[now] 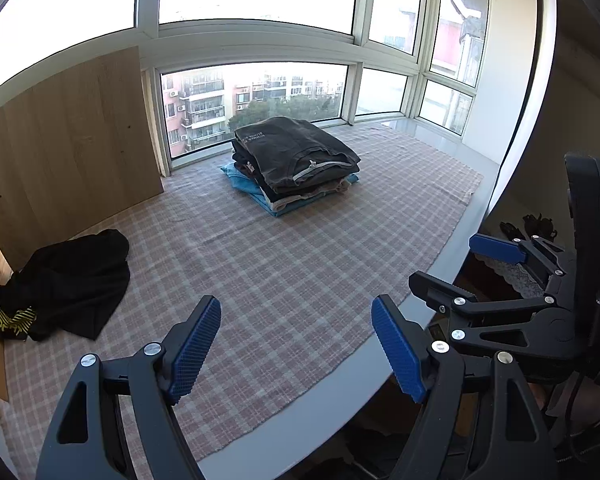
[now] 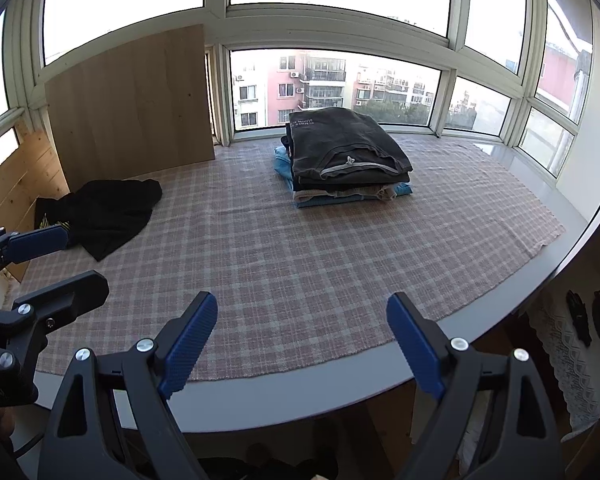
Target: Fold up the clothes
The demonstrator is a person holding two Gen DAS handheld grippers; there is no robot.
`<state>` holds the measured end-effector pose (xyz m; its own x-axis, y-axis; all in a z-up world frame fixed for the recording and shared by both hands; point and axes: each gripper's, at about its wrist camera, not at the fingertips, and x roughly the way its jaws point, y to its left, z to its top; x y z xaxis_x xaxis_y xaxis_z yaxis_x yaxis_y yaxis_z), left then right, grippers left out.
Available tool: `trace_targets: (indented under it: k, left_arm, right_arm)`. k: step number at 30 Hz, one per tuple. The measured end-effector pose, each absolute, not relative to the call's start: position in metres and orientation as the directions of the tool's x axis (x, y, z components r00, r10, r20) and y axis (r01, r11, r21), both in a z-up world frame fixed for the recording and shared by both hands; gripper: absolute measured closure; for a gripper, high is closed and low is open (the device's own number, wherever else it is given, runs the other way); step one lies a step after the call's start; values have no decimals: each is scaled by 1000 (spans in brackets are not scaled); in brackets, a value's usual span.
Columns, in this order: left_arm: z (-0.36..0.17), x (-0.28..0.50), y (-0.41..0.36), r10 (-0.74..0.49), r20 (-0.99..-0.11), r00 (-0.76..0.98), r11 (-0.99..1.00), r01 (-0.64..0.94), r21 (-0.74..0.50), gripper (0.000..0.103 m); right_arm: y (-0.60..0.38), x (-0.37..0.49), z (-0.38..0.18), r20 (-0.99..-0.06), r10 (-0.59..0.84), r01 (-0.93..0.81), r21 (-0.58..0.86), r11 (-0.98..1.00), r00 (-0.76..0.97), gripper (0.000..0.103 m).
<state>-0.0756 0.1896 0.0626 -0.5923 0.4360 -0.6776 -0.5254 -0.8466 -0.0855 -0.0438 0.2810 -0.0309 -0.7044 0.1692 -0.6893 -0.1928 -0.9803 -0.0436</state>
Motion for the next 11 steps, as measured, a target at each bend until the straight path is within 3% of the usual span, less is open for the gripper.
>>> trace_targets:
  k: [11]
  left_arm:
    - [63, -79, 193, 465, -669, -580, -834, -540, -111, 27]
  right_arm:
    - [286, -45, -34, -698, 170, -196, -44, -980, -696, 16]
